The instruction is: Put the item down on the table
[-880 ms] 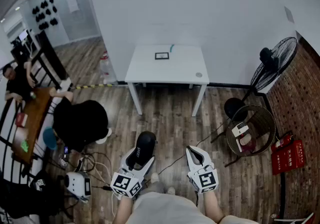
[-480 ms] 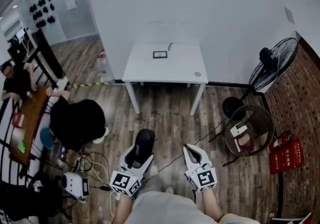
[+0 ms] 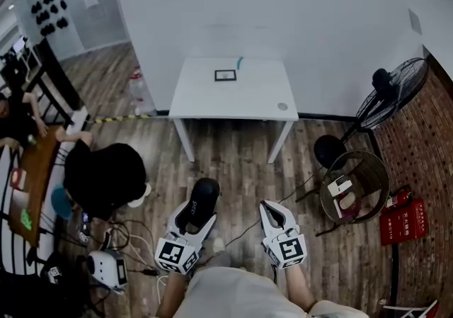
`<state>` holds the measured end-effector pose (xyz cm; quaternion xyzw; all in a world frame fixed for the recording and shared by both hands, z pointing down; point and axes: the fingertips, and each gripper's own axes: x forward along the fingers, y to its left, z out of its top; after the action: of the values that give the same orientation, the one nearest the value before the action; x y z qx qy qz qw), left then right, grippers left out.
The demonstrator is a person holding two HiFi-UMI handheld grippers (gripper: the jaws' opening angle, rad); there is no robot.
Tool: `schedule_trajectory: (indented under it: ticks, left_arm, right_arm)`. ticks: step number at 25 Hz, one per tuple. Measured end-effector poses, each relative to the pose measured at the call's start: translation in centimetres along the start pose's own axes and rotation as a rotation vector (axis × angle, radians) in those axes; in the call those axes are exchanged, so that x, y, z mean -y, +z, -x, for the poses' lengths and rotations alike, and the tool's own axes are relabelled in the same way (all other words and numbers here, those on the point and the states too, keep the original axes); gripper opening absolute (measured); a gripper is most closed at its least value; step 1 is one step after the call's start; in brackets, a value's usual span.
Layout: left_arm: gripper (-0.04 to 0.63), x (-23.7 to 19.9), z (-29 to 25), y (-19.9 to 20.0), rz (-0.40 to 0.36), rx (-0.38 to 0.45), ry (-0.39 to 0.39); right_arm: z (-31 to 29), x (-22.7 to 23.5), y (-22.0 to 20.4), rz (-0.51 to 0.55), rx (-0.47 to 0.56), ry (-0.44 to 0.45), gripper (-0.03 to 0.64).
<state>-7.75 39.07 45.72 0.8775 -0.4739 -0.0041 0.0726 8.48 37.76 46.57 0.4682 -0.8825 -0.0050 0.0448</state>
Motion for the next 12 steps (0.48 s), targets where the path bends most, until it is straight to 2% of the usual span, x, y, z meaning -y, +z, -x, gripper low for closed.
schedule_trajectory:
  ticks: [12]
  left_arm:
    - [0.331, -6.6, -4.3, 0.9, 0.007, 0.001, -0.035]
  right_arm:
    - [-7.1, 0.4, 0.4, -0.004, -0.018, -0.021, 0.005]
